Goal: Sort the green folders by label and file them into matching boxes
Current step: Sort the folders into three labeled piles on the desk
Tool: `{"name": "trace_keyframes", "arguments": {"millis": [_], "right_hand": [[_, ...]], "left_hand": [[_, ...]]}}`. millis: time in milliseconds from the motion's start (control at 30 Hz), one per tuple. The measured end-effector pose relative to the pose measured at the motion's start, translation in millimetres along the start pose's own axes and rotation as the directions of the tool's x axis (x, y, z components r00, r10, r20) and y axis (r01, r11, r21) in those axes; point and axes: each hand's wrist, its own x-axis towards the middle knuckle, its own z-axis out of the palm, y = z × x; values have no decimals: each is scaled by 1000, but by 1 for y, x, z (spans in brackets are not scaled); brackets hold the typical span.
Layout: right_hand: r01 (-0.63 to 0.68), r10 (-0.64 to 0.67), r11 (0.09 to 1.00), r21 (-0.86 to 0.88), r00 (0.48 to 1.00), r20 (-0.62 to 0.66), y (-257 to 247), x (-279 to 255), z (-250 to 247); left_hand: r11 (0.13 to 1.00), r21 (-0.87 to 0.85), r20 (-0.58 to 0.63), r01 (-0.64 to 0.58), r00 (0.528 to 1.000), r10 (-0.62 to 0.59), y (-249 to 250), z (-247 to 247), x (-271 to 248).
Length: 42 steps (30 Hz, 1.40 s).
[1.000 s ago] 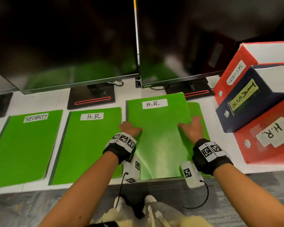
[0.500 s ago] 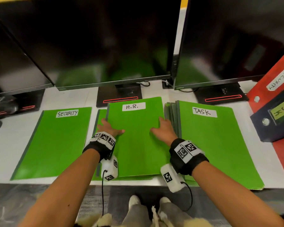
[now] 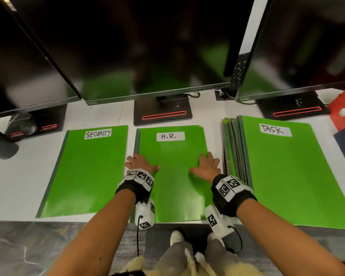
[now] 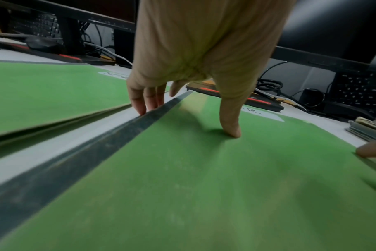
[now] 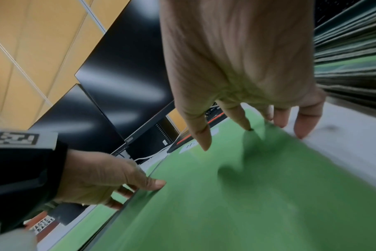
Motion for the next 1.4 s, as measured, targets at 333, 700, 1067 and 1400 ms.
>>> {"name": "trace_keyframes", "arguments": {"millis": [333, 700, 1067, 1400], "right_hand": [[130, -83, 900, 415, 988, -128, 18, -3, -73], [-200, 292, 930, 307, 912, -287, 184, 7, -167], [-280, 282, 959, 40, 942, -181, 229, 2, -145], [-41, 61, 994, 102, 979, -193, 202, 17, -165]], "left_hand": [[948, -198, -17, -250, 968, 252, 72, -20, -28], [771, -281, 126, -571, 774, 620, 217, 29, -108], [882, -314, 131, -351, 904, 406, 266, 48, -107], [832, -318, 269, -455, 798, 539, 256, 32, -109]]}}
